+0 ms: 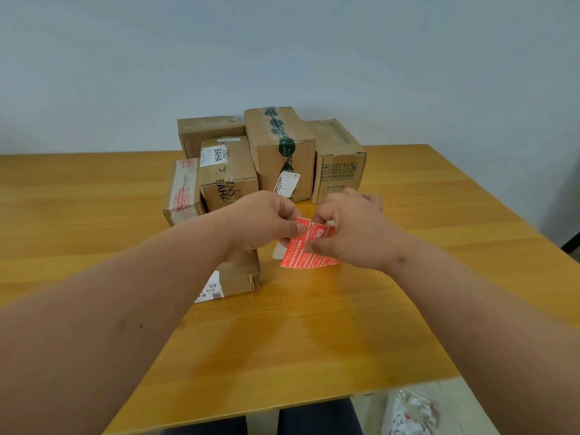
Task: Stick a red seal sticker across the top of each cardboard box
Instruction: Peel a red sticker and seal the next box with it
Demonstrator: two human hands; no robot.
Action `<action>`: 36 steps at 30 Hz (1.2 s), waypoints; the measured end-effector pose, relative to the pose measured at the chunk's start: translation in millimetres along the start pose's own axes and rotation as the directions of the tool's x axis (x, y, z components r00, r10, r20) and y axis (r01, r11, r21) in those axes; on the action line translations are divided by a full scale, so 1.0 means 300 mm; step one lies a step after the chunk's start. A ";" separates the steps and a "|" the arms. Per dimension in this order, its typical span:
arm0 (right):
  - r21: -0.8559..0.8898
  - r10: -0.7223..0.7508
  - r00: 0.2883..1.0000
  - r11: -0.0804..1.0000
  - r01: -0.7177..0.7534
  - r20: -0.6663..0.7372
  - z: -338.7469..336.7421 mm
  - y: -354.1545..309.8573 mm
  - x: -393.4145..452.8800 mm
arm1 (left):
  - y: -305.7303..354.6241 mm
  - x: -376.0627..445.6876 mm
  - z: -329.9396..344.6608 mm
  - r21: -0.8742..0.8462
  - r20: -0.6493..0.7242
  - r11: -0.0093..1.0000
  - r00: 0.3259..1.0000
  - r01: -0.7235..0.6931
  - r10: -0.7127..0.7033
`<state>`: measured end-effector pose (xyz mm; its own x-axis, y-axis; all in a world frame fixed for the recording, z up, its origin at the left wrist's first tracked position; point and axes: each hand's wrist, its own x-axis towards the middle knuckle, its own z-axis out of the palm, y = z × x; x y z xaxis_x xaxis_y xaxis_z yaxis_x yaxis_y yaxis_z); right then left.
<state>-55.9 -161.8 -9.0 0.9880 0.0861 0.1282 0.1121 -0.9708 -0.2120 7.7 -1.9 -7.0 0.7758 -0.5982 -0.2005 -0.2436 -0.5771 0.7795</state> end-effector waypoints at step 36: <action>0.032 -0.041 0.999 0.999 0.042 -0.027 0.017 0.020 -0.001 | -0.013 0.030 0.010 -0.002 -0.054 1.000 0.998 0.031 -0.031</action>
<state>-54.9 -166.6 -15.2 0.9793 0.1196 0.1633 0.1567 -0.9588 -0.2371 13.9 -6.6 -13.7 0.8136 -0.5486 -0.1923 -0.2181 -0.5946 0.7739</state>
